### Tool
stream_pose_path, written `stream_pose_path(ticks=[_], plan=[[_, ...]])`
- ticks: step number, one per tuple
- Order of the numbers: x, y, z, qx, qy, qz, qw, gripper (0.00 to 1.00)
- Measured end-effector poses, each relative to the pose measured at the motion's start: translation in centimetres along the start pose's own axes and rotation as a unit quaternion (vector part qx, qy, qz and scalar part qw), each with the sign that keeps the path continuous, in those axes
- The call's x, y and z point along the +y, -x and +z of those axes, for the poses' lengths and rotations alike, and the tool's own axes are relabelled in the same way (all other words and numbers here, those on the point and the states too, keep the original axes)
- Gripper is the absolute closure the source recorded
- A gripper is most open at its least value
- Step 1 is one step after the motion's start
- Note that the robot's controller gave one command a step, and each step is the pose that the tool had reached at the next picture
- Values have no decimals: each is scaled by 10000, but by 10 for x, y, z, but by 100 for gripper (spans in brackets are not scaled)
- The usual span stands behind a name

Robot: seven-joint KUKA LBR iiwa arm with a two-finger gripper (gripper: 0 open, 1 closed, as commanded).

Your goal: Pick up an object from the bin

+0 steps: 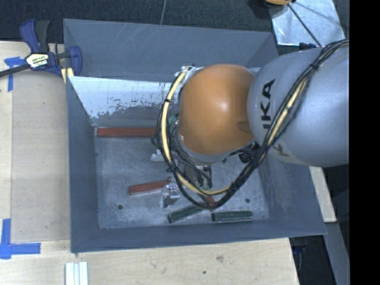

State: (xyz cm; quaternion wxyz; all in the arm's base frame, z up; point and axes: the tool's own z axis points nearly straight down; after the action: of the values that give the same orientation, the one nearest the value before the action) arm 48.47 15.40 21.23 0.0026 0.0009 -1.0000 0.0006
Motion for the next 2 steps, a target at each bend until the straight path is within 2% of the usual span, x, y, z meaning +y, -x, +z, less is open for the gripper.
stream_pose_path(ticks=[1,2], plan=[[0,2,-4,-37,11,10,10000,0],[-3,21,57,-68,19,-63,10000,0]])
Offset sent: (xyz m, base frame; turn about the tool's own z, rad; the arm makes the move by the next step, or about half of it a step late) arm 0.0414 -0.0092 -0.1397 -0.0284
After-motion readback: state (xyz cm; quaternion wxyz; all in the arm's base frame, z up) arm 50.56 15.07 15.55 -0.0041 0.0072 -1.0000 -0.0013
